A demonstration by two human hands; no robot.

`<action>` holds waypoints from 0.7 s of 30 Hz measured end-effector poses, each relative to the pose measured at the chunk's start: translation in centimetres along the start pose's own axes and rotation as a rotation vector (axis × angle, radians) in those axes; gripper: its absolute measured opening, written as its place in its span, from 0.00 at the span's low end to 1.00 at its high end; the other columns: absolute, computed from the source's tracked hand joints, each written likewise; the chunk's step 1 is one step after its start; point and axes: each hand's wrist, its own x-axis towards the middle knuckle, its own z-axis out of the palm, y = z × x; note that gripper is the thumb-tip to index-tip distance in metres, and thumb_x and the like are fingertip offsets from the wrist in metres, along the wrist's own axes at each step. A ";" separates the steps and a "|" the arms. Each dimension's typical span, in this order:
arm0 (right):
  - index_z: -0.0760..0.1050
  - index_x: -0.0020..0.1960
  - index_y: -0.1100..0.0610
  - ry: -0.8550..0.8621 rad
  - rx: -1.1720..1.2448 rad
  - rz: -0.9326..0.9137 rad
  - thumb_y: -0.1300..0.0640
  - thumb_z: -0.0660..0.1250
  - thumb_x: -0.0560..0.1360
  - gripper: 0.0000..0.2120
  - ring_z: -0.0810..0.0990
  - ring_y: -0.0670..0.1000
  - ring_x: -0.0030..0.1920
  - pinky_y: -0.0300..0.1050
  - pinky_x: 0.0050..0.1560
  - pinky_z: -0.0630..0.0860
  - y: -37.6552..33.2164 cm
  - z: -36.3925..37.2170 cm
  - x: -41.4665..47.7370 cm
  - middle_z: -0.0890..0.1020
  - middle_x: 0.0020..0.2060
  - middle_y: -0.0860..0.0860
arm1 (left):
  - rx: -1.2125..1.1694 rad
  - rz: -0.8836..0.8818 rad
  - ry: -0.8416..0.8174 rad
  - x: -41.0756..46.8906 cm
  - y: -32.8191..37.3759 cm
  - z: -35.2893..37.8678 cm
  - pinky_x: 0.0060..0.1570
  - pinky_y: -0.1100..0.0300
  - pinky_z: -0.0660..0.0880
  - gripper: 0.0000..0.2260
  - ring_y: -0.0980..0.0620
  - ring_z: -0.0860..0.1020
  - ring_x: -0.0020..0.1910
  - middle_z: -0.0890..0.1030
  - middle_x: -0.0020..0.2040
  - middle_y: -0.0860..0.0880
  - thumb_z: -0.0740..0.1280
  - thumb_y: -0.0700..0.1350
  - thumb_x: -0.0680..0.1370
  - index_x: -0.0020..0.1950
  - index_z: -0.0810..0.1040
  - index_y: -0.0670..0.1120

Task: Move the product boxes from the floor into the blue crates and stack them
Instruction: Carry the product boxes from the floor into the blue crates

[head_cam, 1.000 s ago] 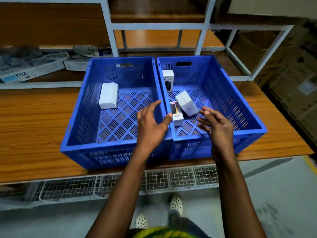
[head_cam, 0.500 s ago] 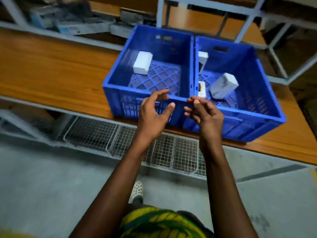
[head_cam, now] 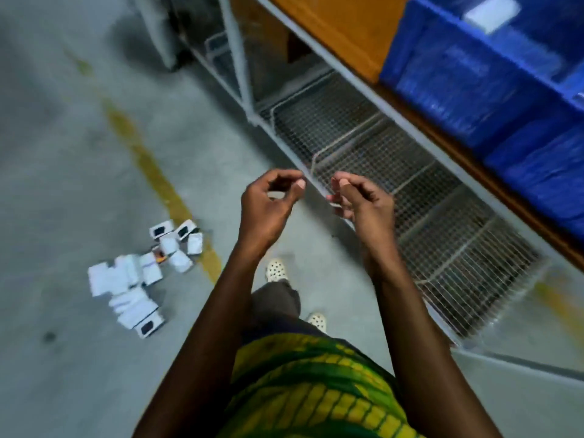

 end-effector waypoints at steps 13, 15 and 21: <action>0.83 0.58 0.57 -0.635 -0.275 0.055 0.59 0.67 0.81 0.08 0.86 0.53 0.46 0.45 0.46 0.80 6.8 26.5 -12.6 0.87 0.52 0.56 | -0.108 -0.199 0.549 -13.6 -9.2 -27.1 0.45 0.51 0.78 0.05 0.50 0.81 0.42 0.85 0.43 0.48 0.73 0.43 0.76 0.51 0.85 0.48; 0.82 0.58 0.59 -0.678 -0.302 0.094 0.59 0.67 0.81 0.09 0.85 0.54 0.46 0.43 0.44 0.79 8.9 31.3 -14.8 0.87 0.51 0.56 | -0.106 -0.238 0.606 -16.0 -10.7 -31.9 0.44 0.56 0.77 0.05 0.53 0.81 0.42 0.85 0.43 0.50 0.73 0.40 0.77 0.52 0.85 0.44; 0.82 0.58 0.58 -0.845 -0.359 0.172 0.60 0.67 0.81 0.08 0.84 0.51 0.43 0.42 0.43 0.79 14.7 43.1 -20.8 0.86 0.50 0.54 | -0.072 -0.347 0.759 -20.8 -15.8 -44.0 0.44 0.46 0.81 0.06 0.47 0.84 0.43 0.86 0.42 0.50 0.74 0.43 0.76 0.52 0.85 0.46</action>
